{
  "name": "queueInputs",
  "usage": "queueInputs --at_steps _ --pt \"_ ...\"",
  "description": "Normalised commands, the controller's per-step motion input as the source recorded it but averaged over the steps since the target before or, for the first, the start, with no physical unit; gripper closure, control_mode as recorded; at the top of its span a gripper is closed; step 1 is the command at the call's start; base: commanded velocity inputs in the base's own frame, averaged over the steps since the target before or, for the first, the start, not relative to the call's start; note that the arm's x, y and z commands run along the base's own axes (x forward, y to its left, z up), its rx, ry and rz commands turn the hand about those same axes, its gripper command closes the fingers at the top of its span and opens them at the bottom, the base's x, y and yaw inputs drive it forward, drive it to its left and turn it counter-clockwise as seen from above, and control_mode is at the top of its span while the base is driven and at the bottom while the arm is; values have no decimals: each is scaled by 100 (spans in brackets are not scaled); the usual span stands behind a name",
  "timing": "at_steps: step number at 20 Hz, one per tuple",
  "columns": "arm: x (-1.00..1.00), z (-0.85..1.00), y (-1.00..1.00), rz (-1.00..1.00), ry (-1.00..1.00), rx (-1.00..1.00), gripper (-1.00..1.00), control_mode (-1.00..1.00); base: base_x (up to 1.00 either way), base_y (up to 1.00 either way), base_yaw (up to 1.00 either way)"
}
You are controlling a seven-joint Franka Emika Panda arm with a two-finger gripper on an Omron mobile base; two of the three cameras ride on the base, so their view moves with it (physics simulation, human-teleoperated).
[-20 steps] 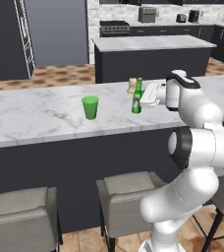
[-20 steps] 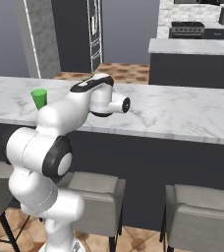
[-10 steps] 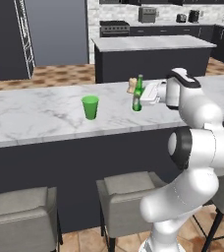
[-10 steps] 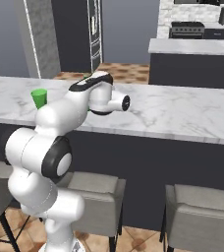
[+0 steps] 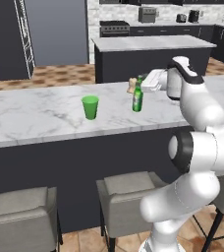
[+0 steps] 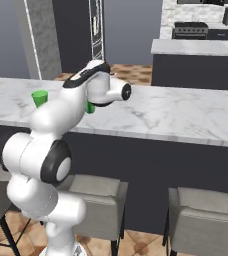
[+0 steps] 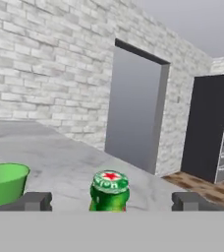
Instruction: Open the cabinet directly in front. Then move the beer and the cup to the dining counter with the candle on it.
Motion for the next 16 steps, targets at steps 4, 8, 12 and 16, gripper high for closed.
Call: queueInputs --at_steps 4,8,12,16 --pt "0 54 0 -17 0 0 -100 -100 0 0 0" --pt "-38 70 0 -24 0 6 -100 -100 0 0 0" --pt "-97 42 -22 -22 1 13 -100 -100 0 0 0" --pt "-100 3 -41 -15 0 6 -100 -100 0 0 0"
